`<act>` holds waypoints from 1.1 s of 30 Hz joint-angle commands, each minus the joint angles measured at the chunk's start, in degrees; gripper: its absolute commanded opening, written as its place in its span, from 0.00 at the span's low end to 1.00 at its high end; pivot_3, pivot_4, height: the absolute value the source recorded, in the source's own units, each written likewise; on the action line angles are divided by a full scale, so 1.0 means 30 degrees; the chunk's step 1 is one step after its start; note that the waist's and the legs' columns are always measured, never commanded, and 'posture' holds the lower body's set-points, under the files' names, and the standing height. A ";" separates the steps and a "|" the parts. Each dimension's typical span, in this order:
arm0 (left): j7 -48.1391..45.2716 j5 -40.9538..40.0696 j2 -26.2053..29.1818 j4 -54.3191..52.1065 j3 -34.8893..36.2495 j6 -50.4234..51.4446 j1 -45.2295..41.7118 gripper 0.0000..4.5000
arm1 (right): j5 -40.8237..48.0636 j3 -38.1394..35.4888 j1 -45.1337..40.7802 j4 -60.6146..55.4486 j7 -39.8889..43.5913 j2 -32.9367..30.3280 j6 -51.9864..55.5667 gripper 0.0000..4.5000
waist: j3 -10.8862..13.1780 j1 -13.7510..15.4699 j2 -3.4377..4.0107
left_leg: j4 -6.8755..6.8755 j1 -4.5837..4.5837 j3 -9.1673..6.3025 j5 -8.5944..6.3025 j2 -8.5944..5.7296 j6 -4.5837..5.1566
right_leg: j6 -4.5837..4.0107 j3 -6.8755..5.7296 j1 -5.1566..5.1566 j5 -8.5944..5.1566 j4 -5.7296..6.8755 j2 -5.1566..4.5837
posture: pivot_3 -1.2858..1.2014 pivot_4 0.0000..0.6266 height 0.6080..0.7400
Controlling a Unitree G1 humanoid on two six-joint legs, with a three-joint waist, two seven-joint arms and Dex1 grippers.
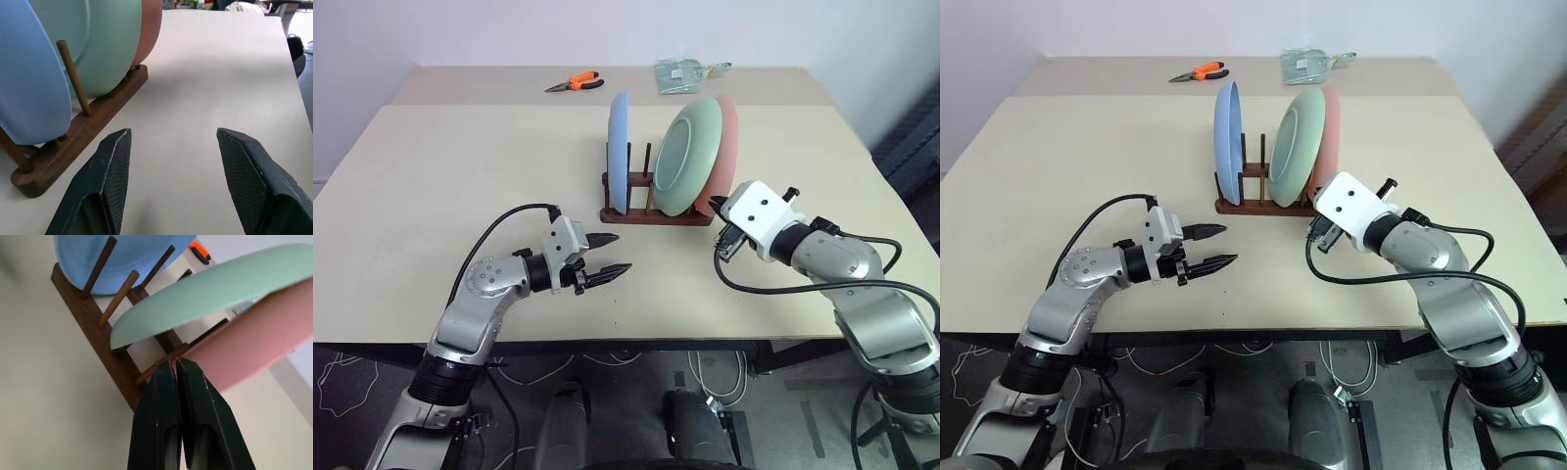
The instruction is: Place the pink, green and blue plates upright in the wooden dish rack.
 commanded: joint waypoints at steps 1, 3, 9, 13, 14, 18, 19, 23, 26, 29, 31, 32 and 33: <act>0.0194 -0.0315 -0.0109 -0.0815 0.0152 0.0002 0.0072 0.63 | -0.0730 0.0123 -0.0833 0.0210 0.0053 0.0410 -0.0464 0.02 | 0.0000 0.0001 0.0000 | 0.0002 0.0000 0.0000 0.0000 0.0000 0.0000 | 0.0000 0.0000 0.0001 0.0000 0.0000 0.0000 | 0.52 0.24 1.00; 0.0274 -0.0293 -0.0151 -0.0858 0.0185 0.0025 0.0140 0.63 | -0.0977 0.0314 -0.1187 0.0495 0.0159 0.0639 -0.0630 0.02 | 0.0000 0.0001 0.0000 | 0.0004 0.0003 -0.0001 0.0001 0.0000 0.0001 | 0.0001 0.0000 0.0002 0.0001 0.0008 0.0001 | 0.52 0.24 1.00; 0.0571 -0.0266 -0.0251 -0.0999 0.0190 0.0058 0.0310 0.63 | -0.1384 0.0869 -0.2294 0.0860 0.0666 0.1541 -0.0988 0.02 | 0.0000 0.0000 0.0001 | 0.0003 0.0003 0.0000 0.0001 0.0000 0.0001 | 0.0003 0.0000 0.0002 0.0001 0.0011 0.0002 | 0.52 0.24 1.00; 0.0726 -0.0237 -0.0297 -0.1076 0.0149 -0.0010 0.0519 0.63 | -0.1563 0.1163 -0.2688 0.0712 0.0962 0.2072 -0.1132 0.02 | 0.0000 0.0000 0.0000 | 0.0003 0.0003 0.0000 0.0001 0.0000 0.0000 | 0.0003 -0.0001 0.0002 0.0001 0.0013 0.0002 | 0.52 0.24 1.00; 0.0751 -0.0238 -0.0303 -0.1083 0.0145 -0.0020 0.0559 0.63 | -0.1582 0.1174 -0.2723 0.0656 0.1034 0.2160 -0.1173 0.02 | 0.0000 0.0001 0.0001 | 0.0003 0.0003 0.0000 0.0001 0.0000 0.0000 | 0.0004 0.0000 0.0002 0.0002 0.0015 0.0002 | 0.52 0.24 1.00; 0.0869 -0.0202 -0.0383 -0.1085 0.0053 -0.0003 0.0577 0.63 | -0.1835 0.1034 -0.2860 0.0693 0.1239 0.2269 -0.1370 0.02 | 0.0000 0.0003 0.0000 | 0.0007 0.0004 0.0000 0.0002 0.0000 0.0000 | 0.0004 -0.0001 0.0002 0.0002 0.0024 0.0002 | 0.52 0.24 1.00; 0.0883 -0.0186 -0.0398 -0.1036 0.0039 -0.0027 0.0566 0.63 | -0.1828 0.0833 -0.2900 0.0655 0.1267 0.2234 -0.1373 0.02 | 0.0000 0.0003 0.0001 | 0.0007 0.0004 0.0000 0.0002 0.0000 0.0000 | 0.0004 -0.0001 0.0002 0.0002 0.0025 0.0002 | 0.52 0.24 1.00; 0.1030 0.0040 -0.0236 -0.0576 0.0345 -0.0252 0.0515 0.63 | 0.0494 -0.2264 -0.1553 -0.0684 0.2702 0.1650 -0.0975 0.02 | 0.0000 0.0080 0.0000 | 0.0007 0.0006 0.0000 0.0002 0.0000 0.0000 | 0.0004 -0.0001 0.0001 0.0002 0.0033 0.0003 | 0.52 0.24 1.00; 0.1008 0.0206 0.0339 0.0359 0.1127 -0.0633 0.0420 0.63 | 0.4201 -0.6956 0.1088 -0.2407 0.5000 0.0938 0.0720 0.02 | 0.0000 0.0470 -0.0002 | 0.0005 -0.0002 -0.0010 -0.0003 -0.0006 0.0006 | 0.0011 -0.0003 0.0021 -0.0003 0.0025 0.0003 | 0.52 0.24 1.00; 0.1088 0.0352 0.1099 0.1816 0.2112 -0.1219 0.0249 0.63 | 0.6126 -1.0399 0.3851 -0.2756 0.6194 0.0340 0.1749 0.02 | 0.0000 0.0469 -0.0004 | 0.0009 0.0018 -0.0010 -0.0007 -0.0006 0.0009 | 0.0007 -0.0005 0.0037 -0.0005 0.0020 0.0003 | 0.52 0.24 1.00; 0.1117 0.0462 0.1552 0.2781 0.2625 -0.1625 0.0212 0.63 | 0.6698 -1.1829 0.5085 -0.2228 0.6210 0.0472 0.1625 0.02 | -0.0003 0.0388 0.0001 | 0.0013 0.0043 -0.0011 -0.0009 -0.0004 0.0007 | 0.0004 -0.0003 0.0064 -0.0006 0.0013 0.0003 | 0.52 0.24 1.00; 0.1120 0.0482 0.1759 0.3154 0.2881 -0.1836 0.0238 0.63 | 0.6632 -1.2197 0.5603 -0.1841 0.6156 0.0471 0.1334 0.02 | -0.0006 0.0310 0.0006 | 0.0018 0.0049 -0.0003 -0.0010 -0.0004 0.0007 | 0.0001 -0.0002 0.0061 -0.0003 0.0012 0.0002 | 0.52 0.24 1.00; 0.1120 0.0494 0.1952 0.3486 0.3146 -0.1985 0.0250 0.63 | 0.6371 -1.2337 0.6095 -0.1408 0.6114 0.0380 0.0844 0.02 | -0.0007 0.0270 0.0006 | 0.0021 0.0052 -0.0004 -0.0009 -0.0004 0.0007 | -0.0001 -0.0003 0.0062 -0.0002 0.0014 0.0002 | 0.52 0.24 1.00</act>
